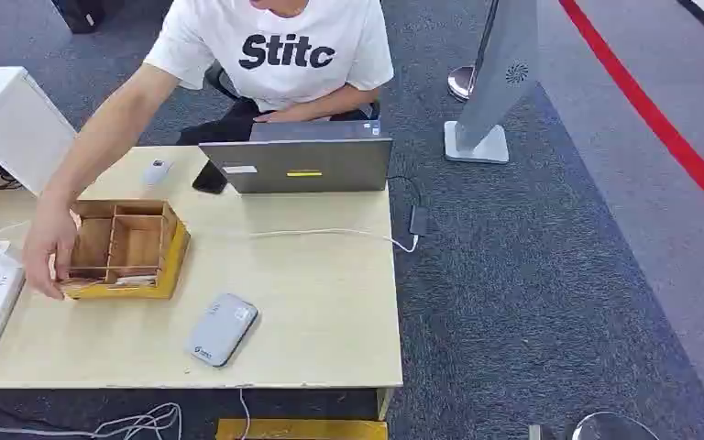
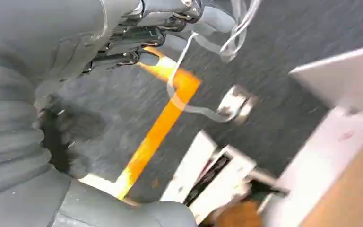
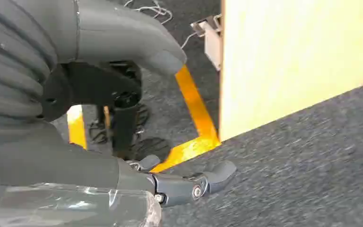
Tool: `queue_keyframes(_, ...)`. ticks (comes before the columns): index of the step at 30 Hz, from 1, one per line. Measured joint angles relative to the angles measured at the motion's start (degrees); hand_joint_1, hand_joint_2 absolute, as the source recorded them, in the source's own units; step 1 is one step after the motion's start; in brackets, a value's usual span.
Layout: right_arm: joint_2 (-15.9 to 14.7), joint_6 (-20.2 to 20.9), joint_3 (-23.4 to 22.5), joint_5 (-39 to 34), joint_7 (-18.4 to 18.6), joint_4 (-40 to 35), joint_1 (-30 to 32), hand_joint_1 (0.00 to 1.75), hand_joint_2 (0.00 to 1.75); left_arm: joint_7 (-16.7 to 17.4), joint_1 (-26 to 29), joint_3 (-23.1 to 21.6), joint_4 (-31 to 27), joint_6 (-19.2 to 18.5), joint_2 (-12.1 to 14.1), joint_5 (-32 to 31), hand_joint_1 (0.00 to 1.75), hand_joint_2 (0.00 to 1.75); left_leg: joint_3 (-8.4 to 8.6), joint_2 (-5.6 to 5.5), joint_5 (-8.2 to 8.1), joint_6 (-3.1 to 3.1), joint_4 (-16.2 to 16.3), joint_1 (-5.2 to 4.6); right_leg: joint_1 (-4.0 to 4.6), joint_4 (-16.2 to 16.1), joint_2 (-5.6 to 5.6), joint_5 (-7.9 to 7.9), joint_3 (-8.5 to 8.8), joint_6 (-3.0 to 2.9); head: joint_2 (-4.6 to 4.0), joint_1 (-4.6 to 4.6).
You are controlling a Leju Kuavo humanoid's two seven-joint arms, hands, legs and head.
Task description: Pass the card to the sensor for recognition and then transmit it.
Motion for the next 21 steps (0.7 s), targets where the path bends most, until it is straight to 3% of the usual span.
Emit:
queue_keyframes(10, 0.94, 1.03, -3.3, 0.96, -3.52, 0.63, -1.26, 0.0, 1.75, -3.91, 5.34, -3.08, -17.71, 8.46, -2.71, 2.49, 0.0, 1.75, 0.0, -0.01, 0.0, 0.0, 0.0, 0.0, 0.0, 0.0, 0.0, -0.01, 0.0, 0.01, 0.0, 0.0)
queue_keyframes(21, 1.55, 3.65, -6.38, -0.11, -4.19, 1.09, -1.81, 0.0, 1.75, -6.1, 10.04, -11.14, -34.93, 19.9, -4.35, -3.95, 0.0, 1.75, 0.02, -0.02, 0.0, 0.0, 0.0, 0.0, 0.0, 0.0, -0.02, 0.0, 0.01, 0.0, 0.0, 0.02)
